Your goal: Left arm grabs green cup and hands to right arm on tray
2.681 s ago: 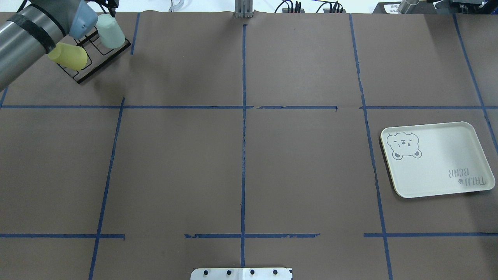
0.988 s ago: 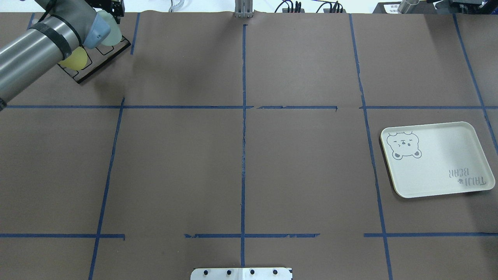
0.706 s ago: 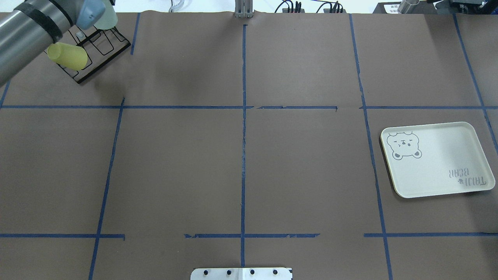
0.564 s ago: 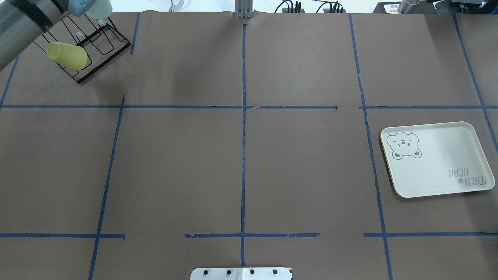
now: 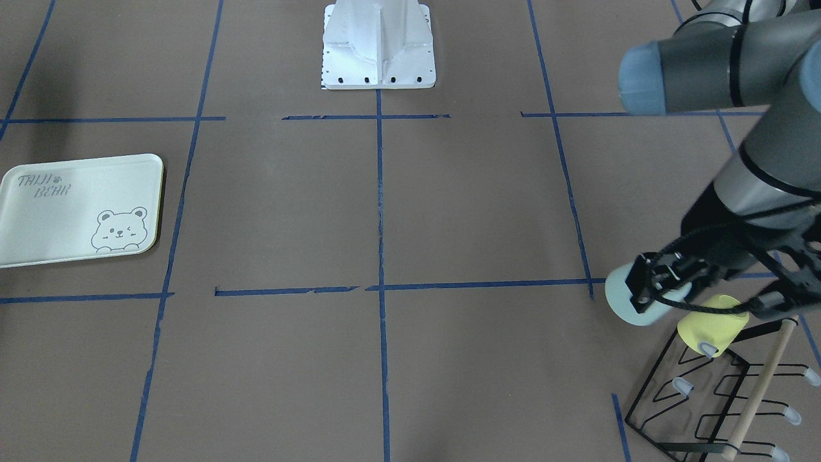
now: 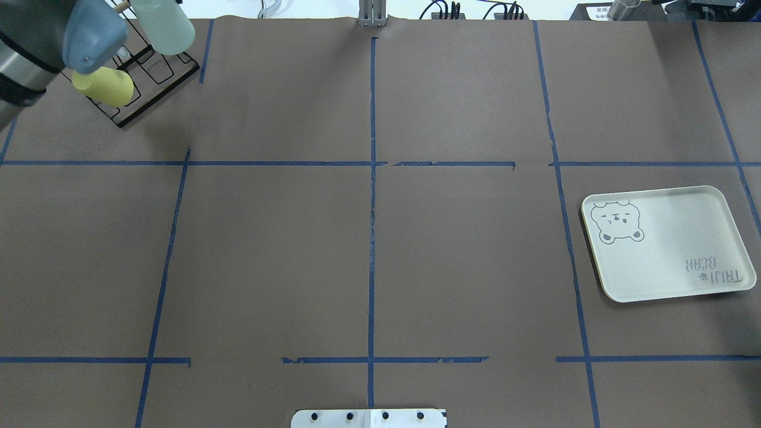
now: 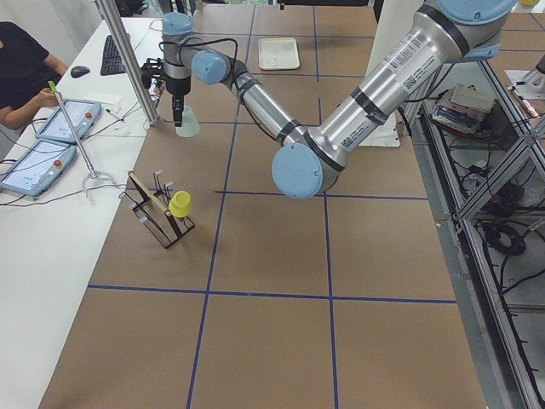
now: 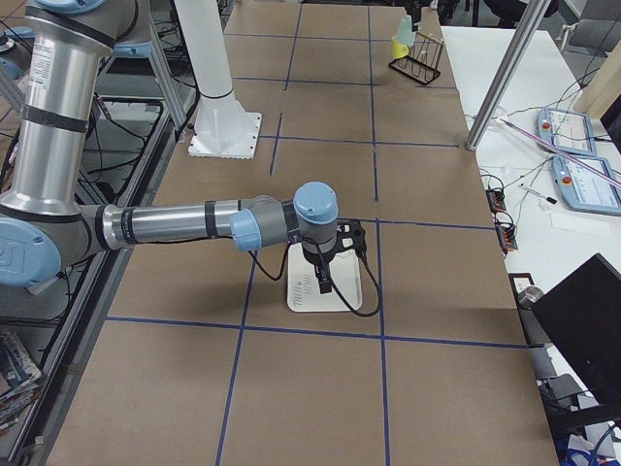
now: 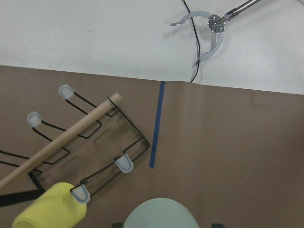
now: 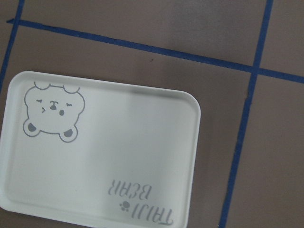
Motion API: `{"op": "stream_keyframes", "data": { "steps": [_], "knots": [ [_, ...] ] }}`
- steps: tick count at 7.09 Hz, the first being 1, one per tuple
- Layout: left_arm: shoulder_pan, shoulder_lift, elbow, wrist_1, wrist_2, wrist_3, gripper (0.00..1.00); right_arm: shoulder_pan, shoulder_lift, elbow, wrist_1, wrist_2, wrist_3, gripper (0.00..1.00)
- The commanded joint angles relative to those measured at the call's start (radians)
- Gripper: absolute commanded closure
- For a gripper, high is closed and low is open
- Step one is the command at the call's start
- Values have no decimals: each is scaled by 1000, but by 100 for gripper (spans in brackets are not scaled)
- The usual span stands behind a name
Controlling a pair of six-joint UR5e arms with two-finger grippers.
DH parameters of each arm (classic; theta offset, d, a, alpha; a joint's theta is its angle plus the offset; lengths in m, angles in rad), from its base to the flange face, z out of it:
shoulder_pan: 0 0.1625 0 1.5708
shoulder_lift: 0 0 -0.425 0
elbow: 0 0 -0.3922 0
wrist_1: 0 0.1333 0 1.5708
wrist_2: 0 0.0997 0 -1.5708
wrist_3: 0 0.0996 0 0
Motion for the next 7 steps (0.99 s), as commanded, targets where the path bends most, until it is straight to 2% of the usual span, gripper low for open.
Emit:
{"op": "stream_keyframes", "data": {
  "steps": [1,2,4,5,6,7],
  "knots": [
    [203,31,-68,-161,6,-337,98,-150,6,1,263,-4,327,0],
    [275,47,-58,-343,8,-462,98,-201,26,3,329,2,446,0],
    [326,79,-36,-618,6,-742,97,-320,140,16,458,12,781,0],
    [356,80,-3,-724,6,-817,97,-373,203,17,512,12,941,0],
    [366,80,45,-800,0,-798,97,-426,272,21,578,10,1088,0],
    [377,85,48,-912,-1,-813,97,-465,334,23,645,9,1255,0]
  ]
}}
